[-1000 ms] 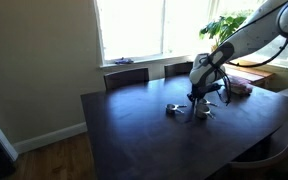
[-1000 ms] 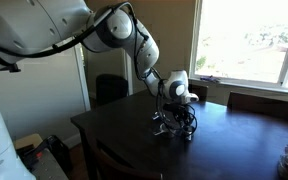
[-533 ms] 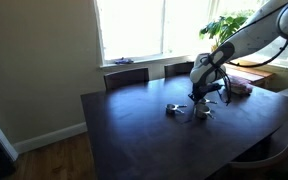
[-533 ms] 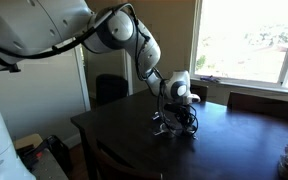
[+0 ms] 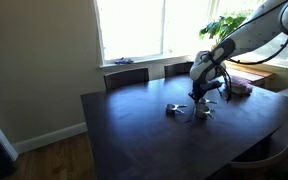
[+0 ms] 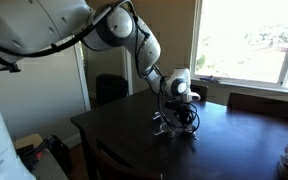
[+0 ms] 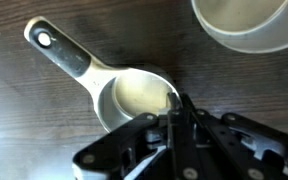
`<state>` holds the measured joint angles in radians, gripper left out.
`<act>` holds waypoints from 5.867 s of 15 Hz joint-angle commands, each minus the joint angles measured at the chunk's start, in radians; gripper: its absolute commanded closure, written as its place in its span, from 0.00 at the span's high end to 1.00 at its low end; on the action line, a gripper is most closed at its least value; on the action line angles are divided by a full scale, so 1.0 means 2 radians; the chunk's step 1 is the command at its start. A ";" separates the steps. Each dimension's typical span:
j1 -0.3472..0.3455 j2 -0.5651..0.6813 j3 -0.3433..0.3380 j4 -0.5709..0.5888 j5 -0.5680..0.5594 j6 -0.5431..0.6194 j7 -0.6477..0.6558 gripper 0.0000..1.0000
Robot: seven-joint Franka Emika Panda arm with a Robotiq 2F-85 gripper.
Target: Pile up the silver pots
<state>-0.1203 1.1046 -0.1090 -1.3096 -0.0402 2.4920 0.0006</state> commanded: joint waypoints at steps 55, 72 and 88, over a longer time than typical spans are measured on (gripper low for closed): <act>-0.018 0.000 -0.021 -0.019 -0.025 0.044 -0.015 0.64; -0.030 -0.011 0.007 -0.025 -0.015 0.047 -0.044 0.06; -0.063 -0.098 0.060 -0.117 -0.002 0.073 -0.130 0.06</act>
<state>-0.2098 1.0188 -0.0321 -1.4078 -0.0647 2.5992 -0.2004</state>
